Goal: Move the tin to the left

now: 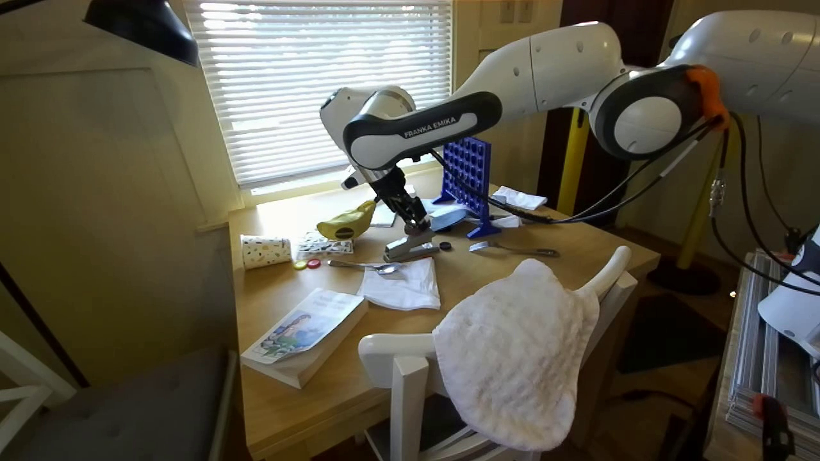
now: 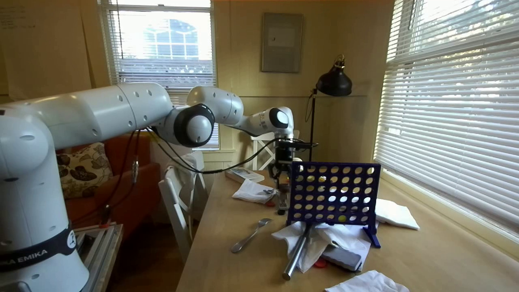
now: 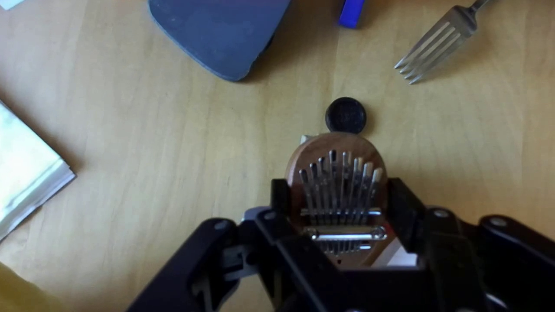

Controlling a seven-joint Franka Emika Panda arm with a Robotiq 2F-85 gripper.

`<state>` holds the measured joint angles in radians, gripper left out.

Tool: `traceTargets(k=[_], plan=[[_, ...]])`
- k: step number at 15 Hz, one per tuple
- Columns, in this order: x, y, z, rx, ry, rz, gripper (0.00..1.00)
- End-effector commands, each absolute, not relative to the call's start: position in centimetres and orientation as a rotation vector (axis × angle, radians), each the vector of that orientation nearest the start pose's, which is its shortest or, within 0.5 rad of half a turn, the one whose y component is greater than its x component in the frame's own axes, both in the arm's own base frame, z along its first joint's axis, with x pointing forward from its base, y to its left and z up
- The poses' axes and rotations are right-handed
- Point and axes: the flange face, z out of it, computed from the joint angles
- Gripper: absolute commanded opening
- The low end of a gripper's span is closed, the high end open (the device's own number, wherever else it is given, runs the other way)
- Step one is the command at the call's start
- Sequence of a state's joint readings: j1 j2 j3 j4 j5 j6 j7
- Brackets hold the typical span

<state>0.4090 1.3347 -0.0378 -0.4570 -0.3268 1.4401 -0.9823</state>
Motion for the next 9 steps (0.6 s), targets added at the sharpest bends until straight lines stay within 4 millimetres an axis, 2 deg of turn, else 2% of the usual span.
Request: traceTargets(k=[1,9], plan=[[71.89,26.48,19.67,-2.556,-2.098,0.752,0.33],[71.45,27.4,19.25,-2.558,-2.086,0.746,0.33]])
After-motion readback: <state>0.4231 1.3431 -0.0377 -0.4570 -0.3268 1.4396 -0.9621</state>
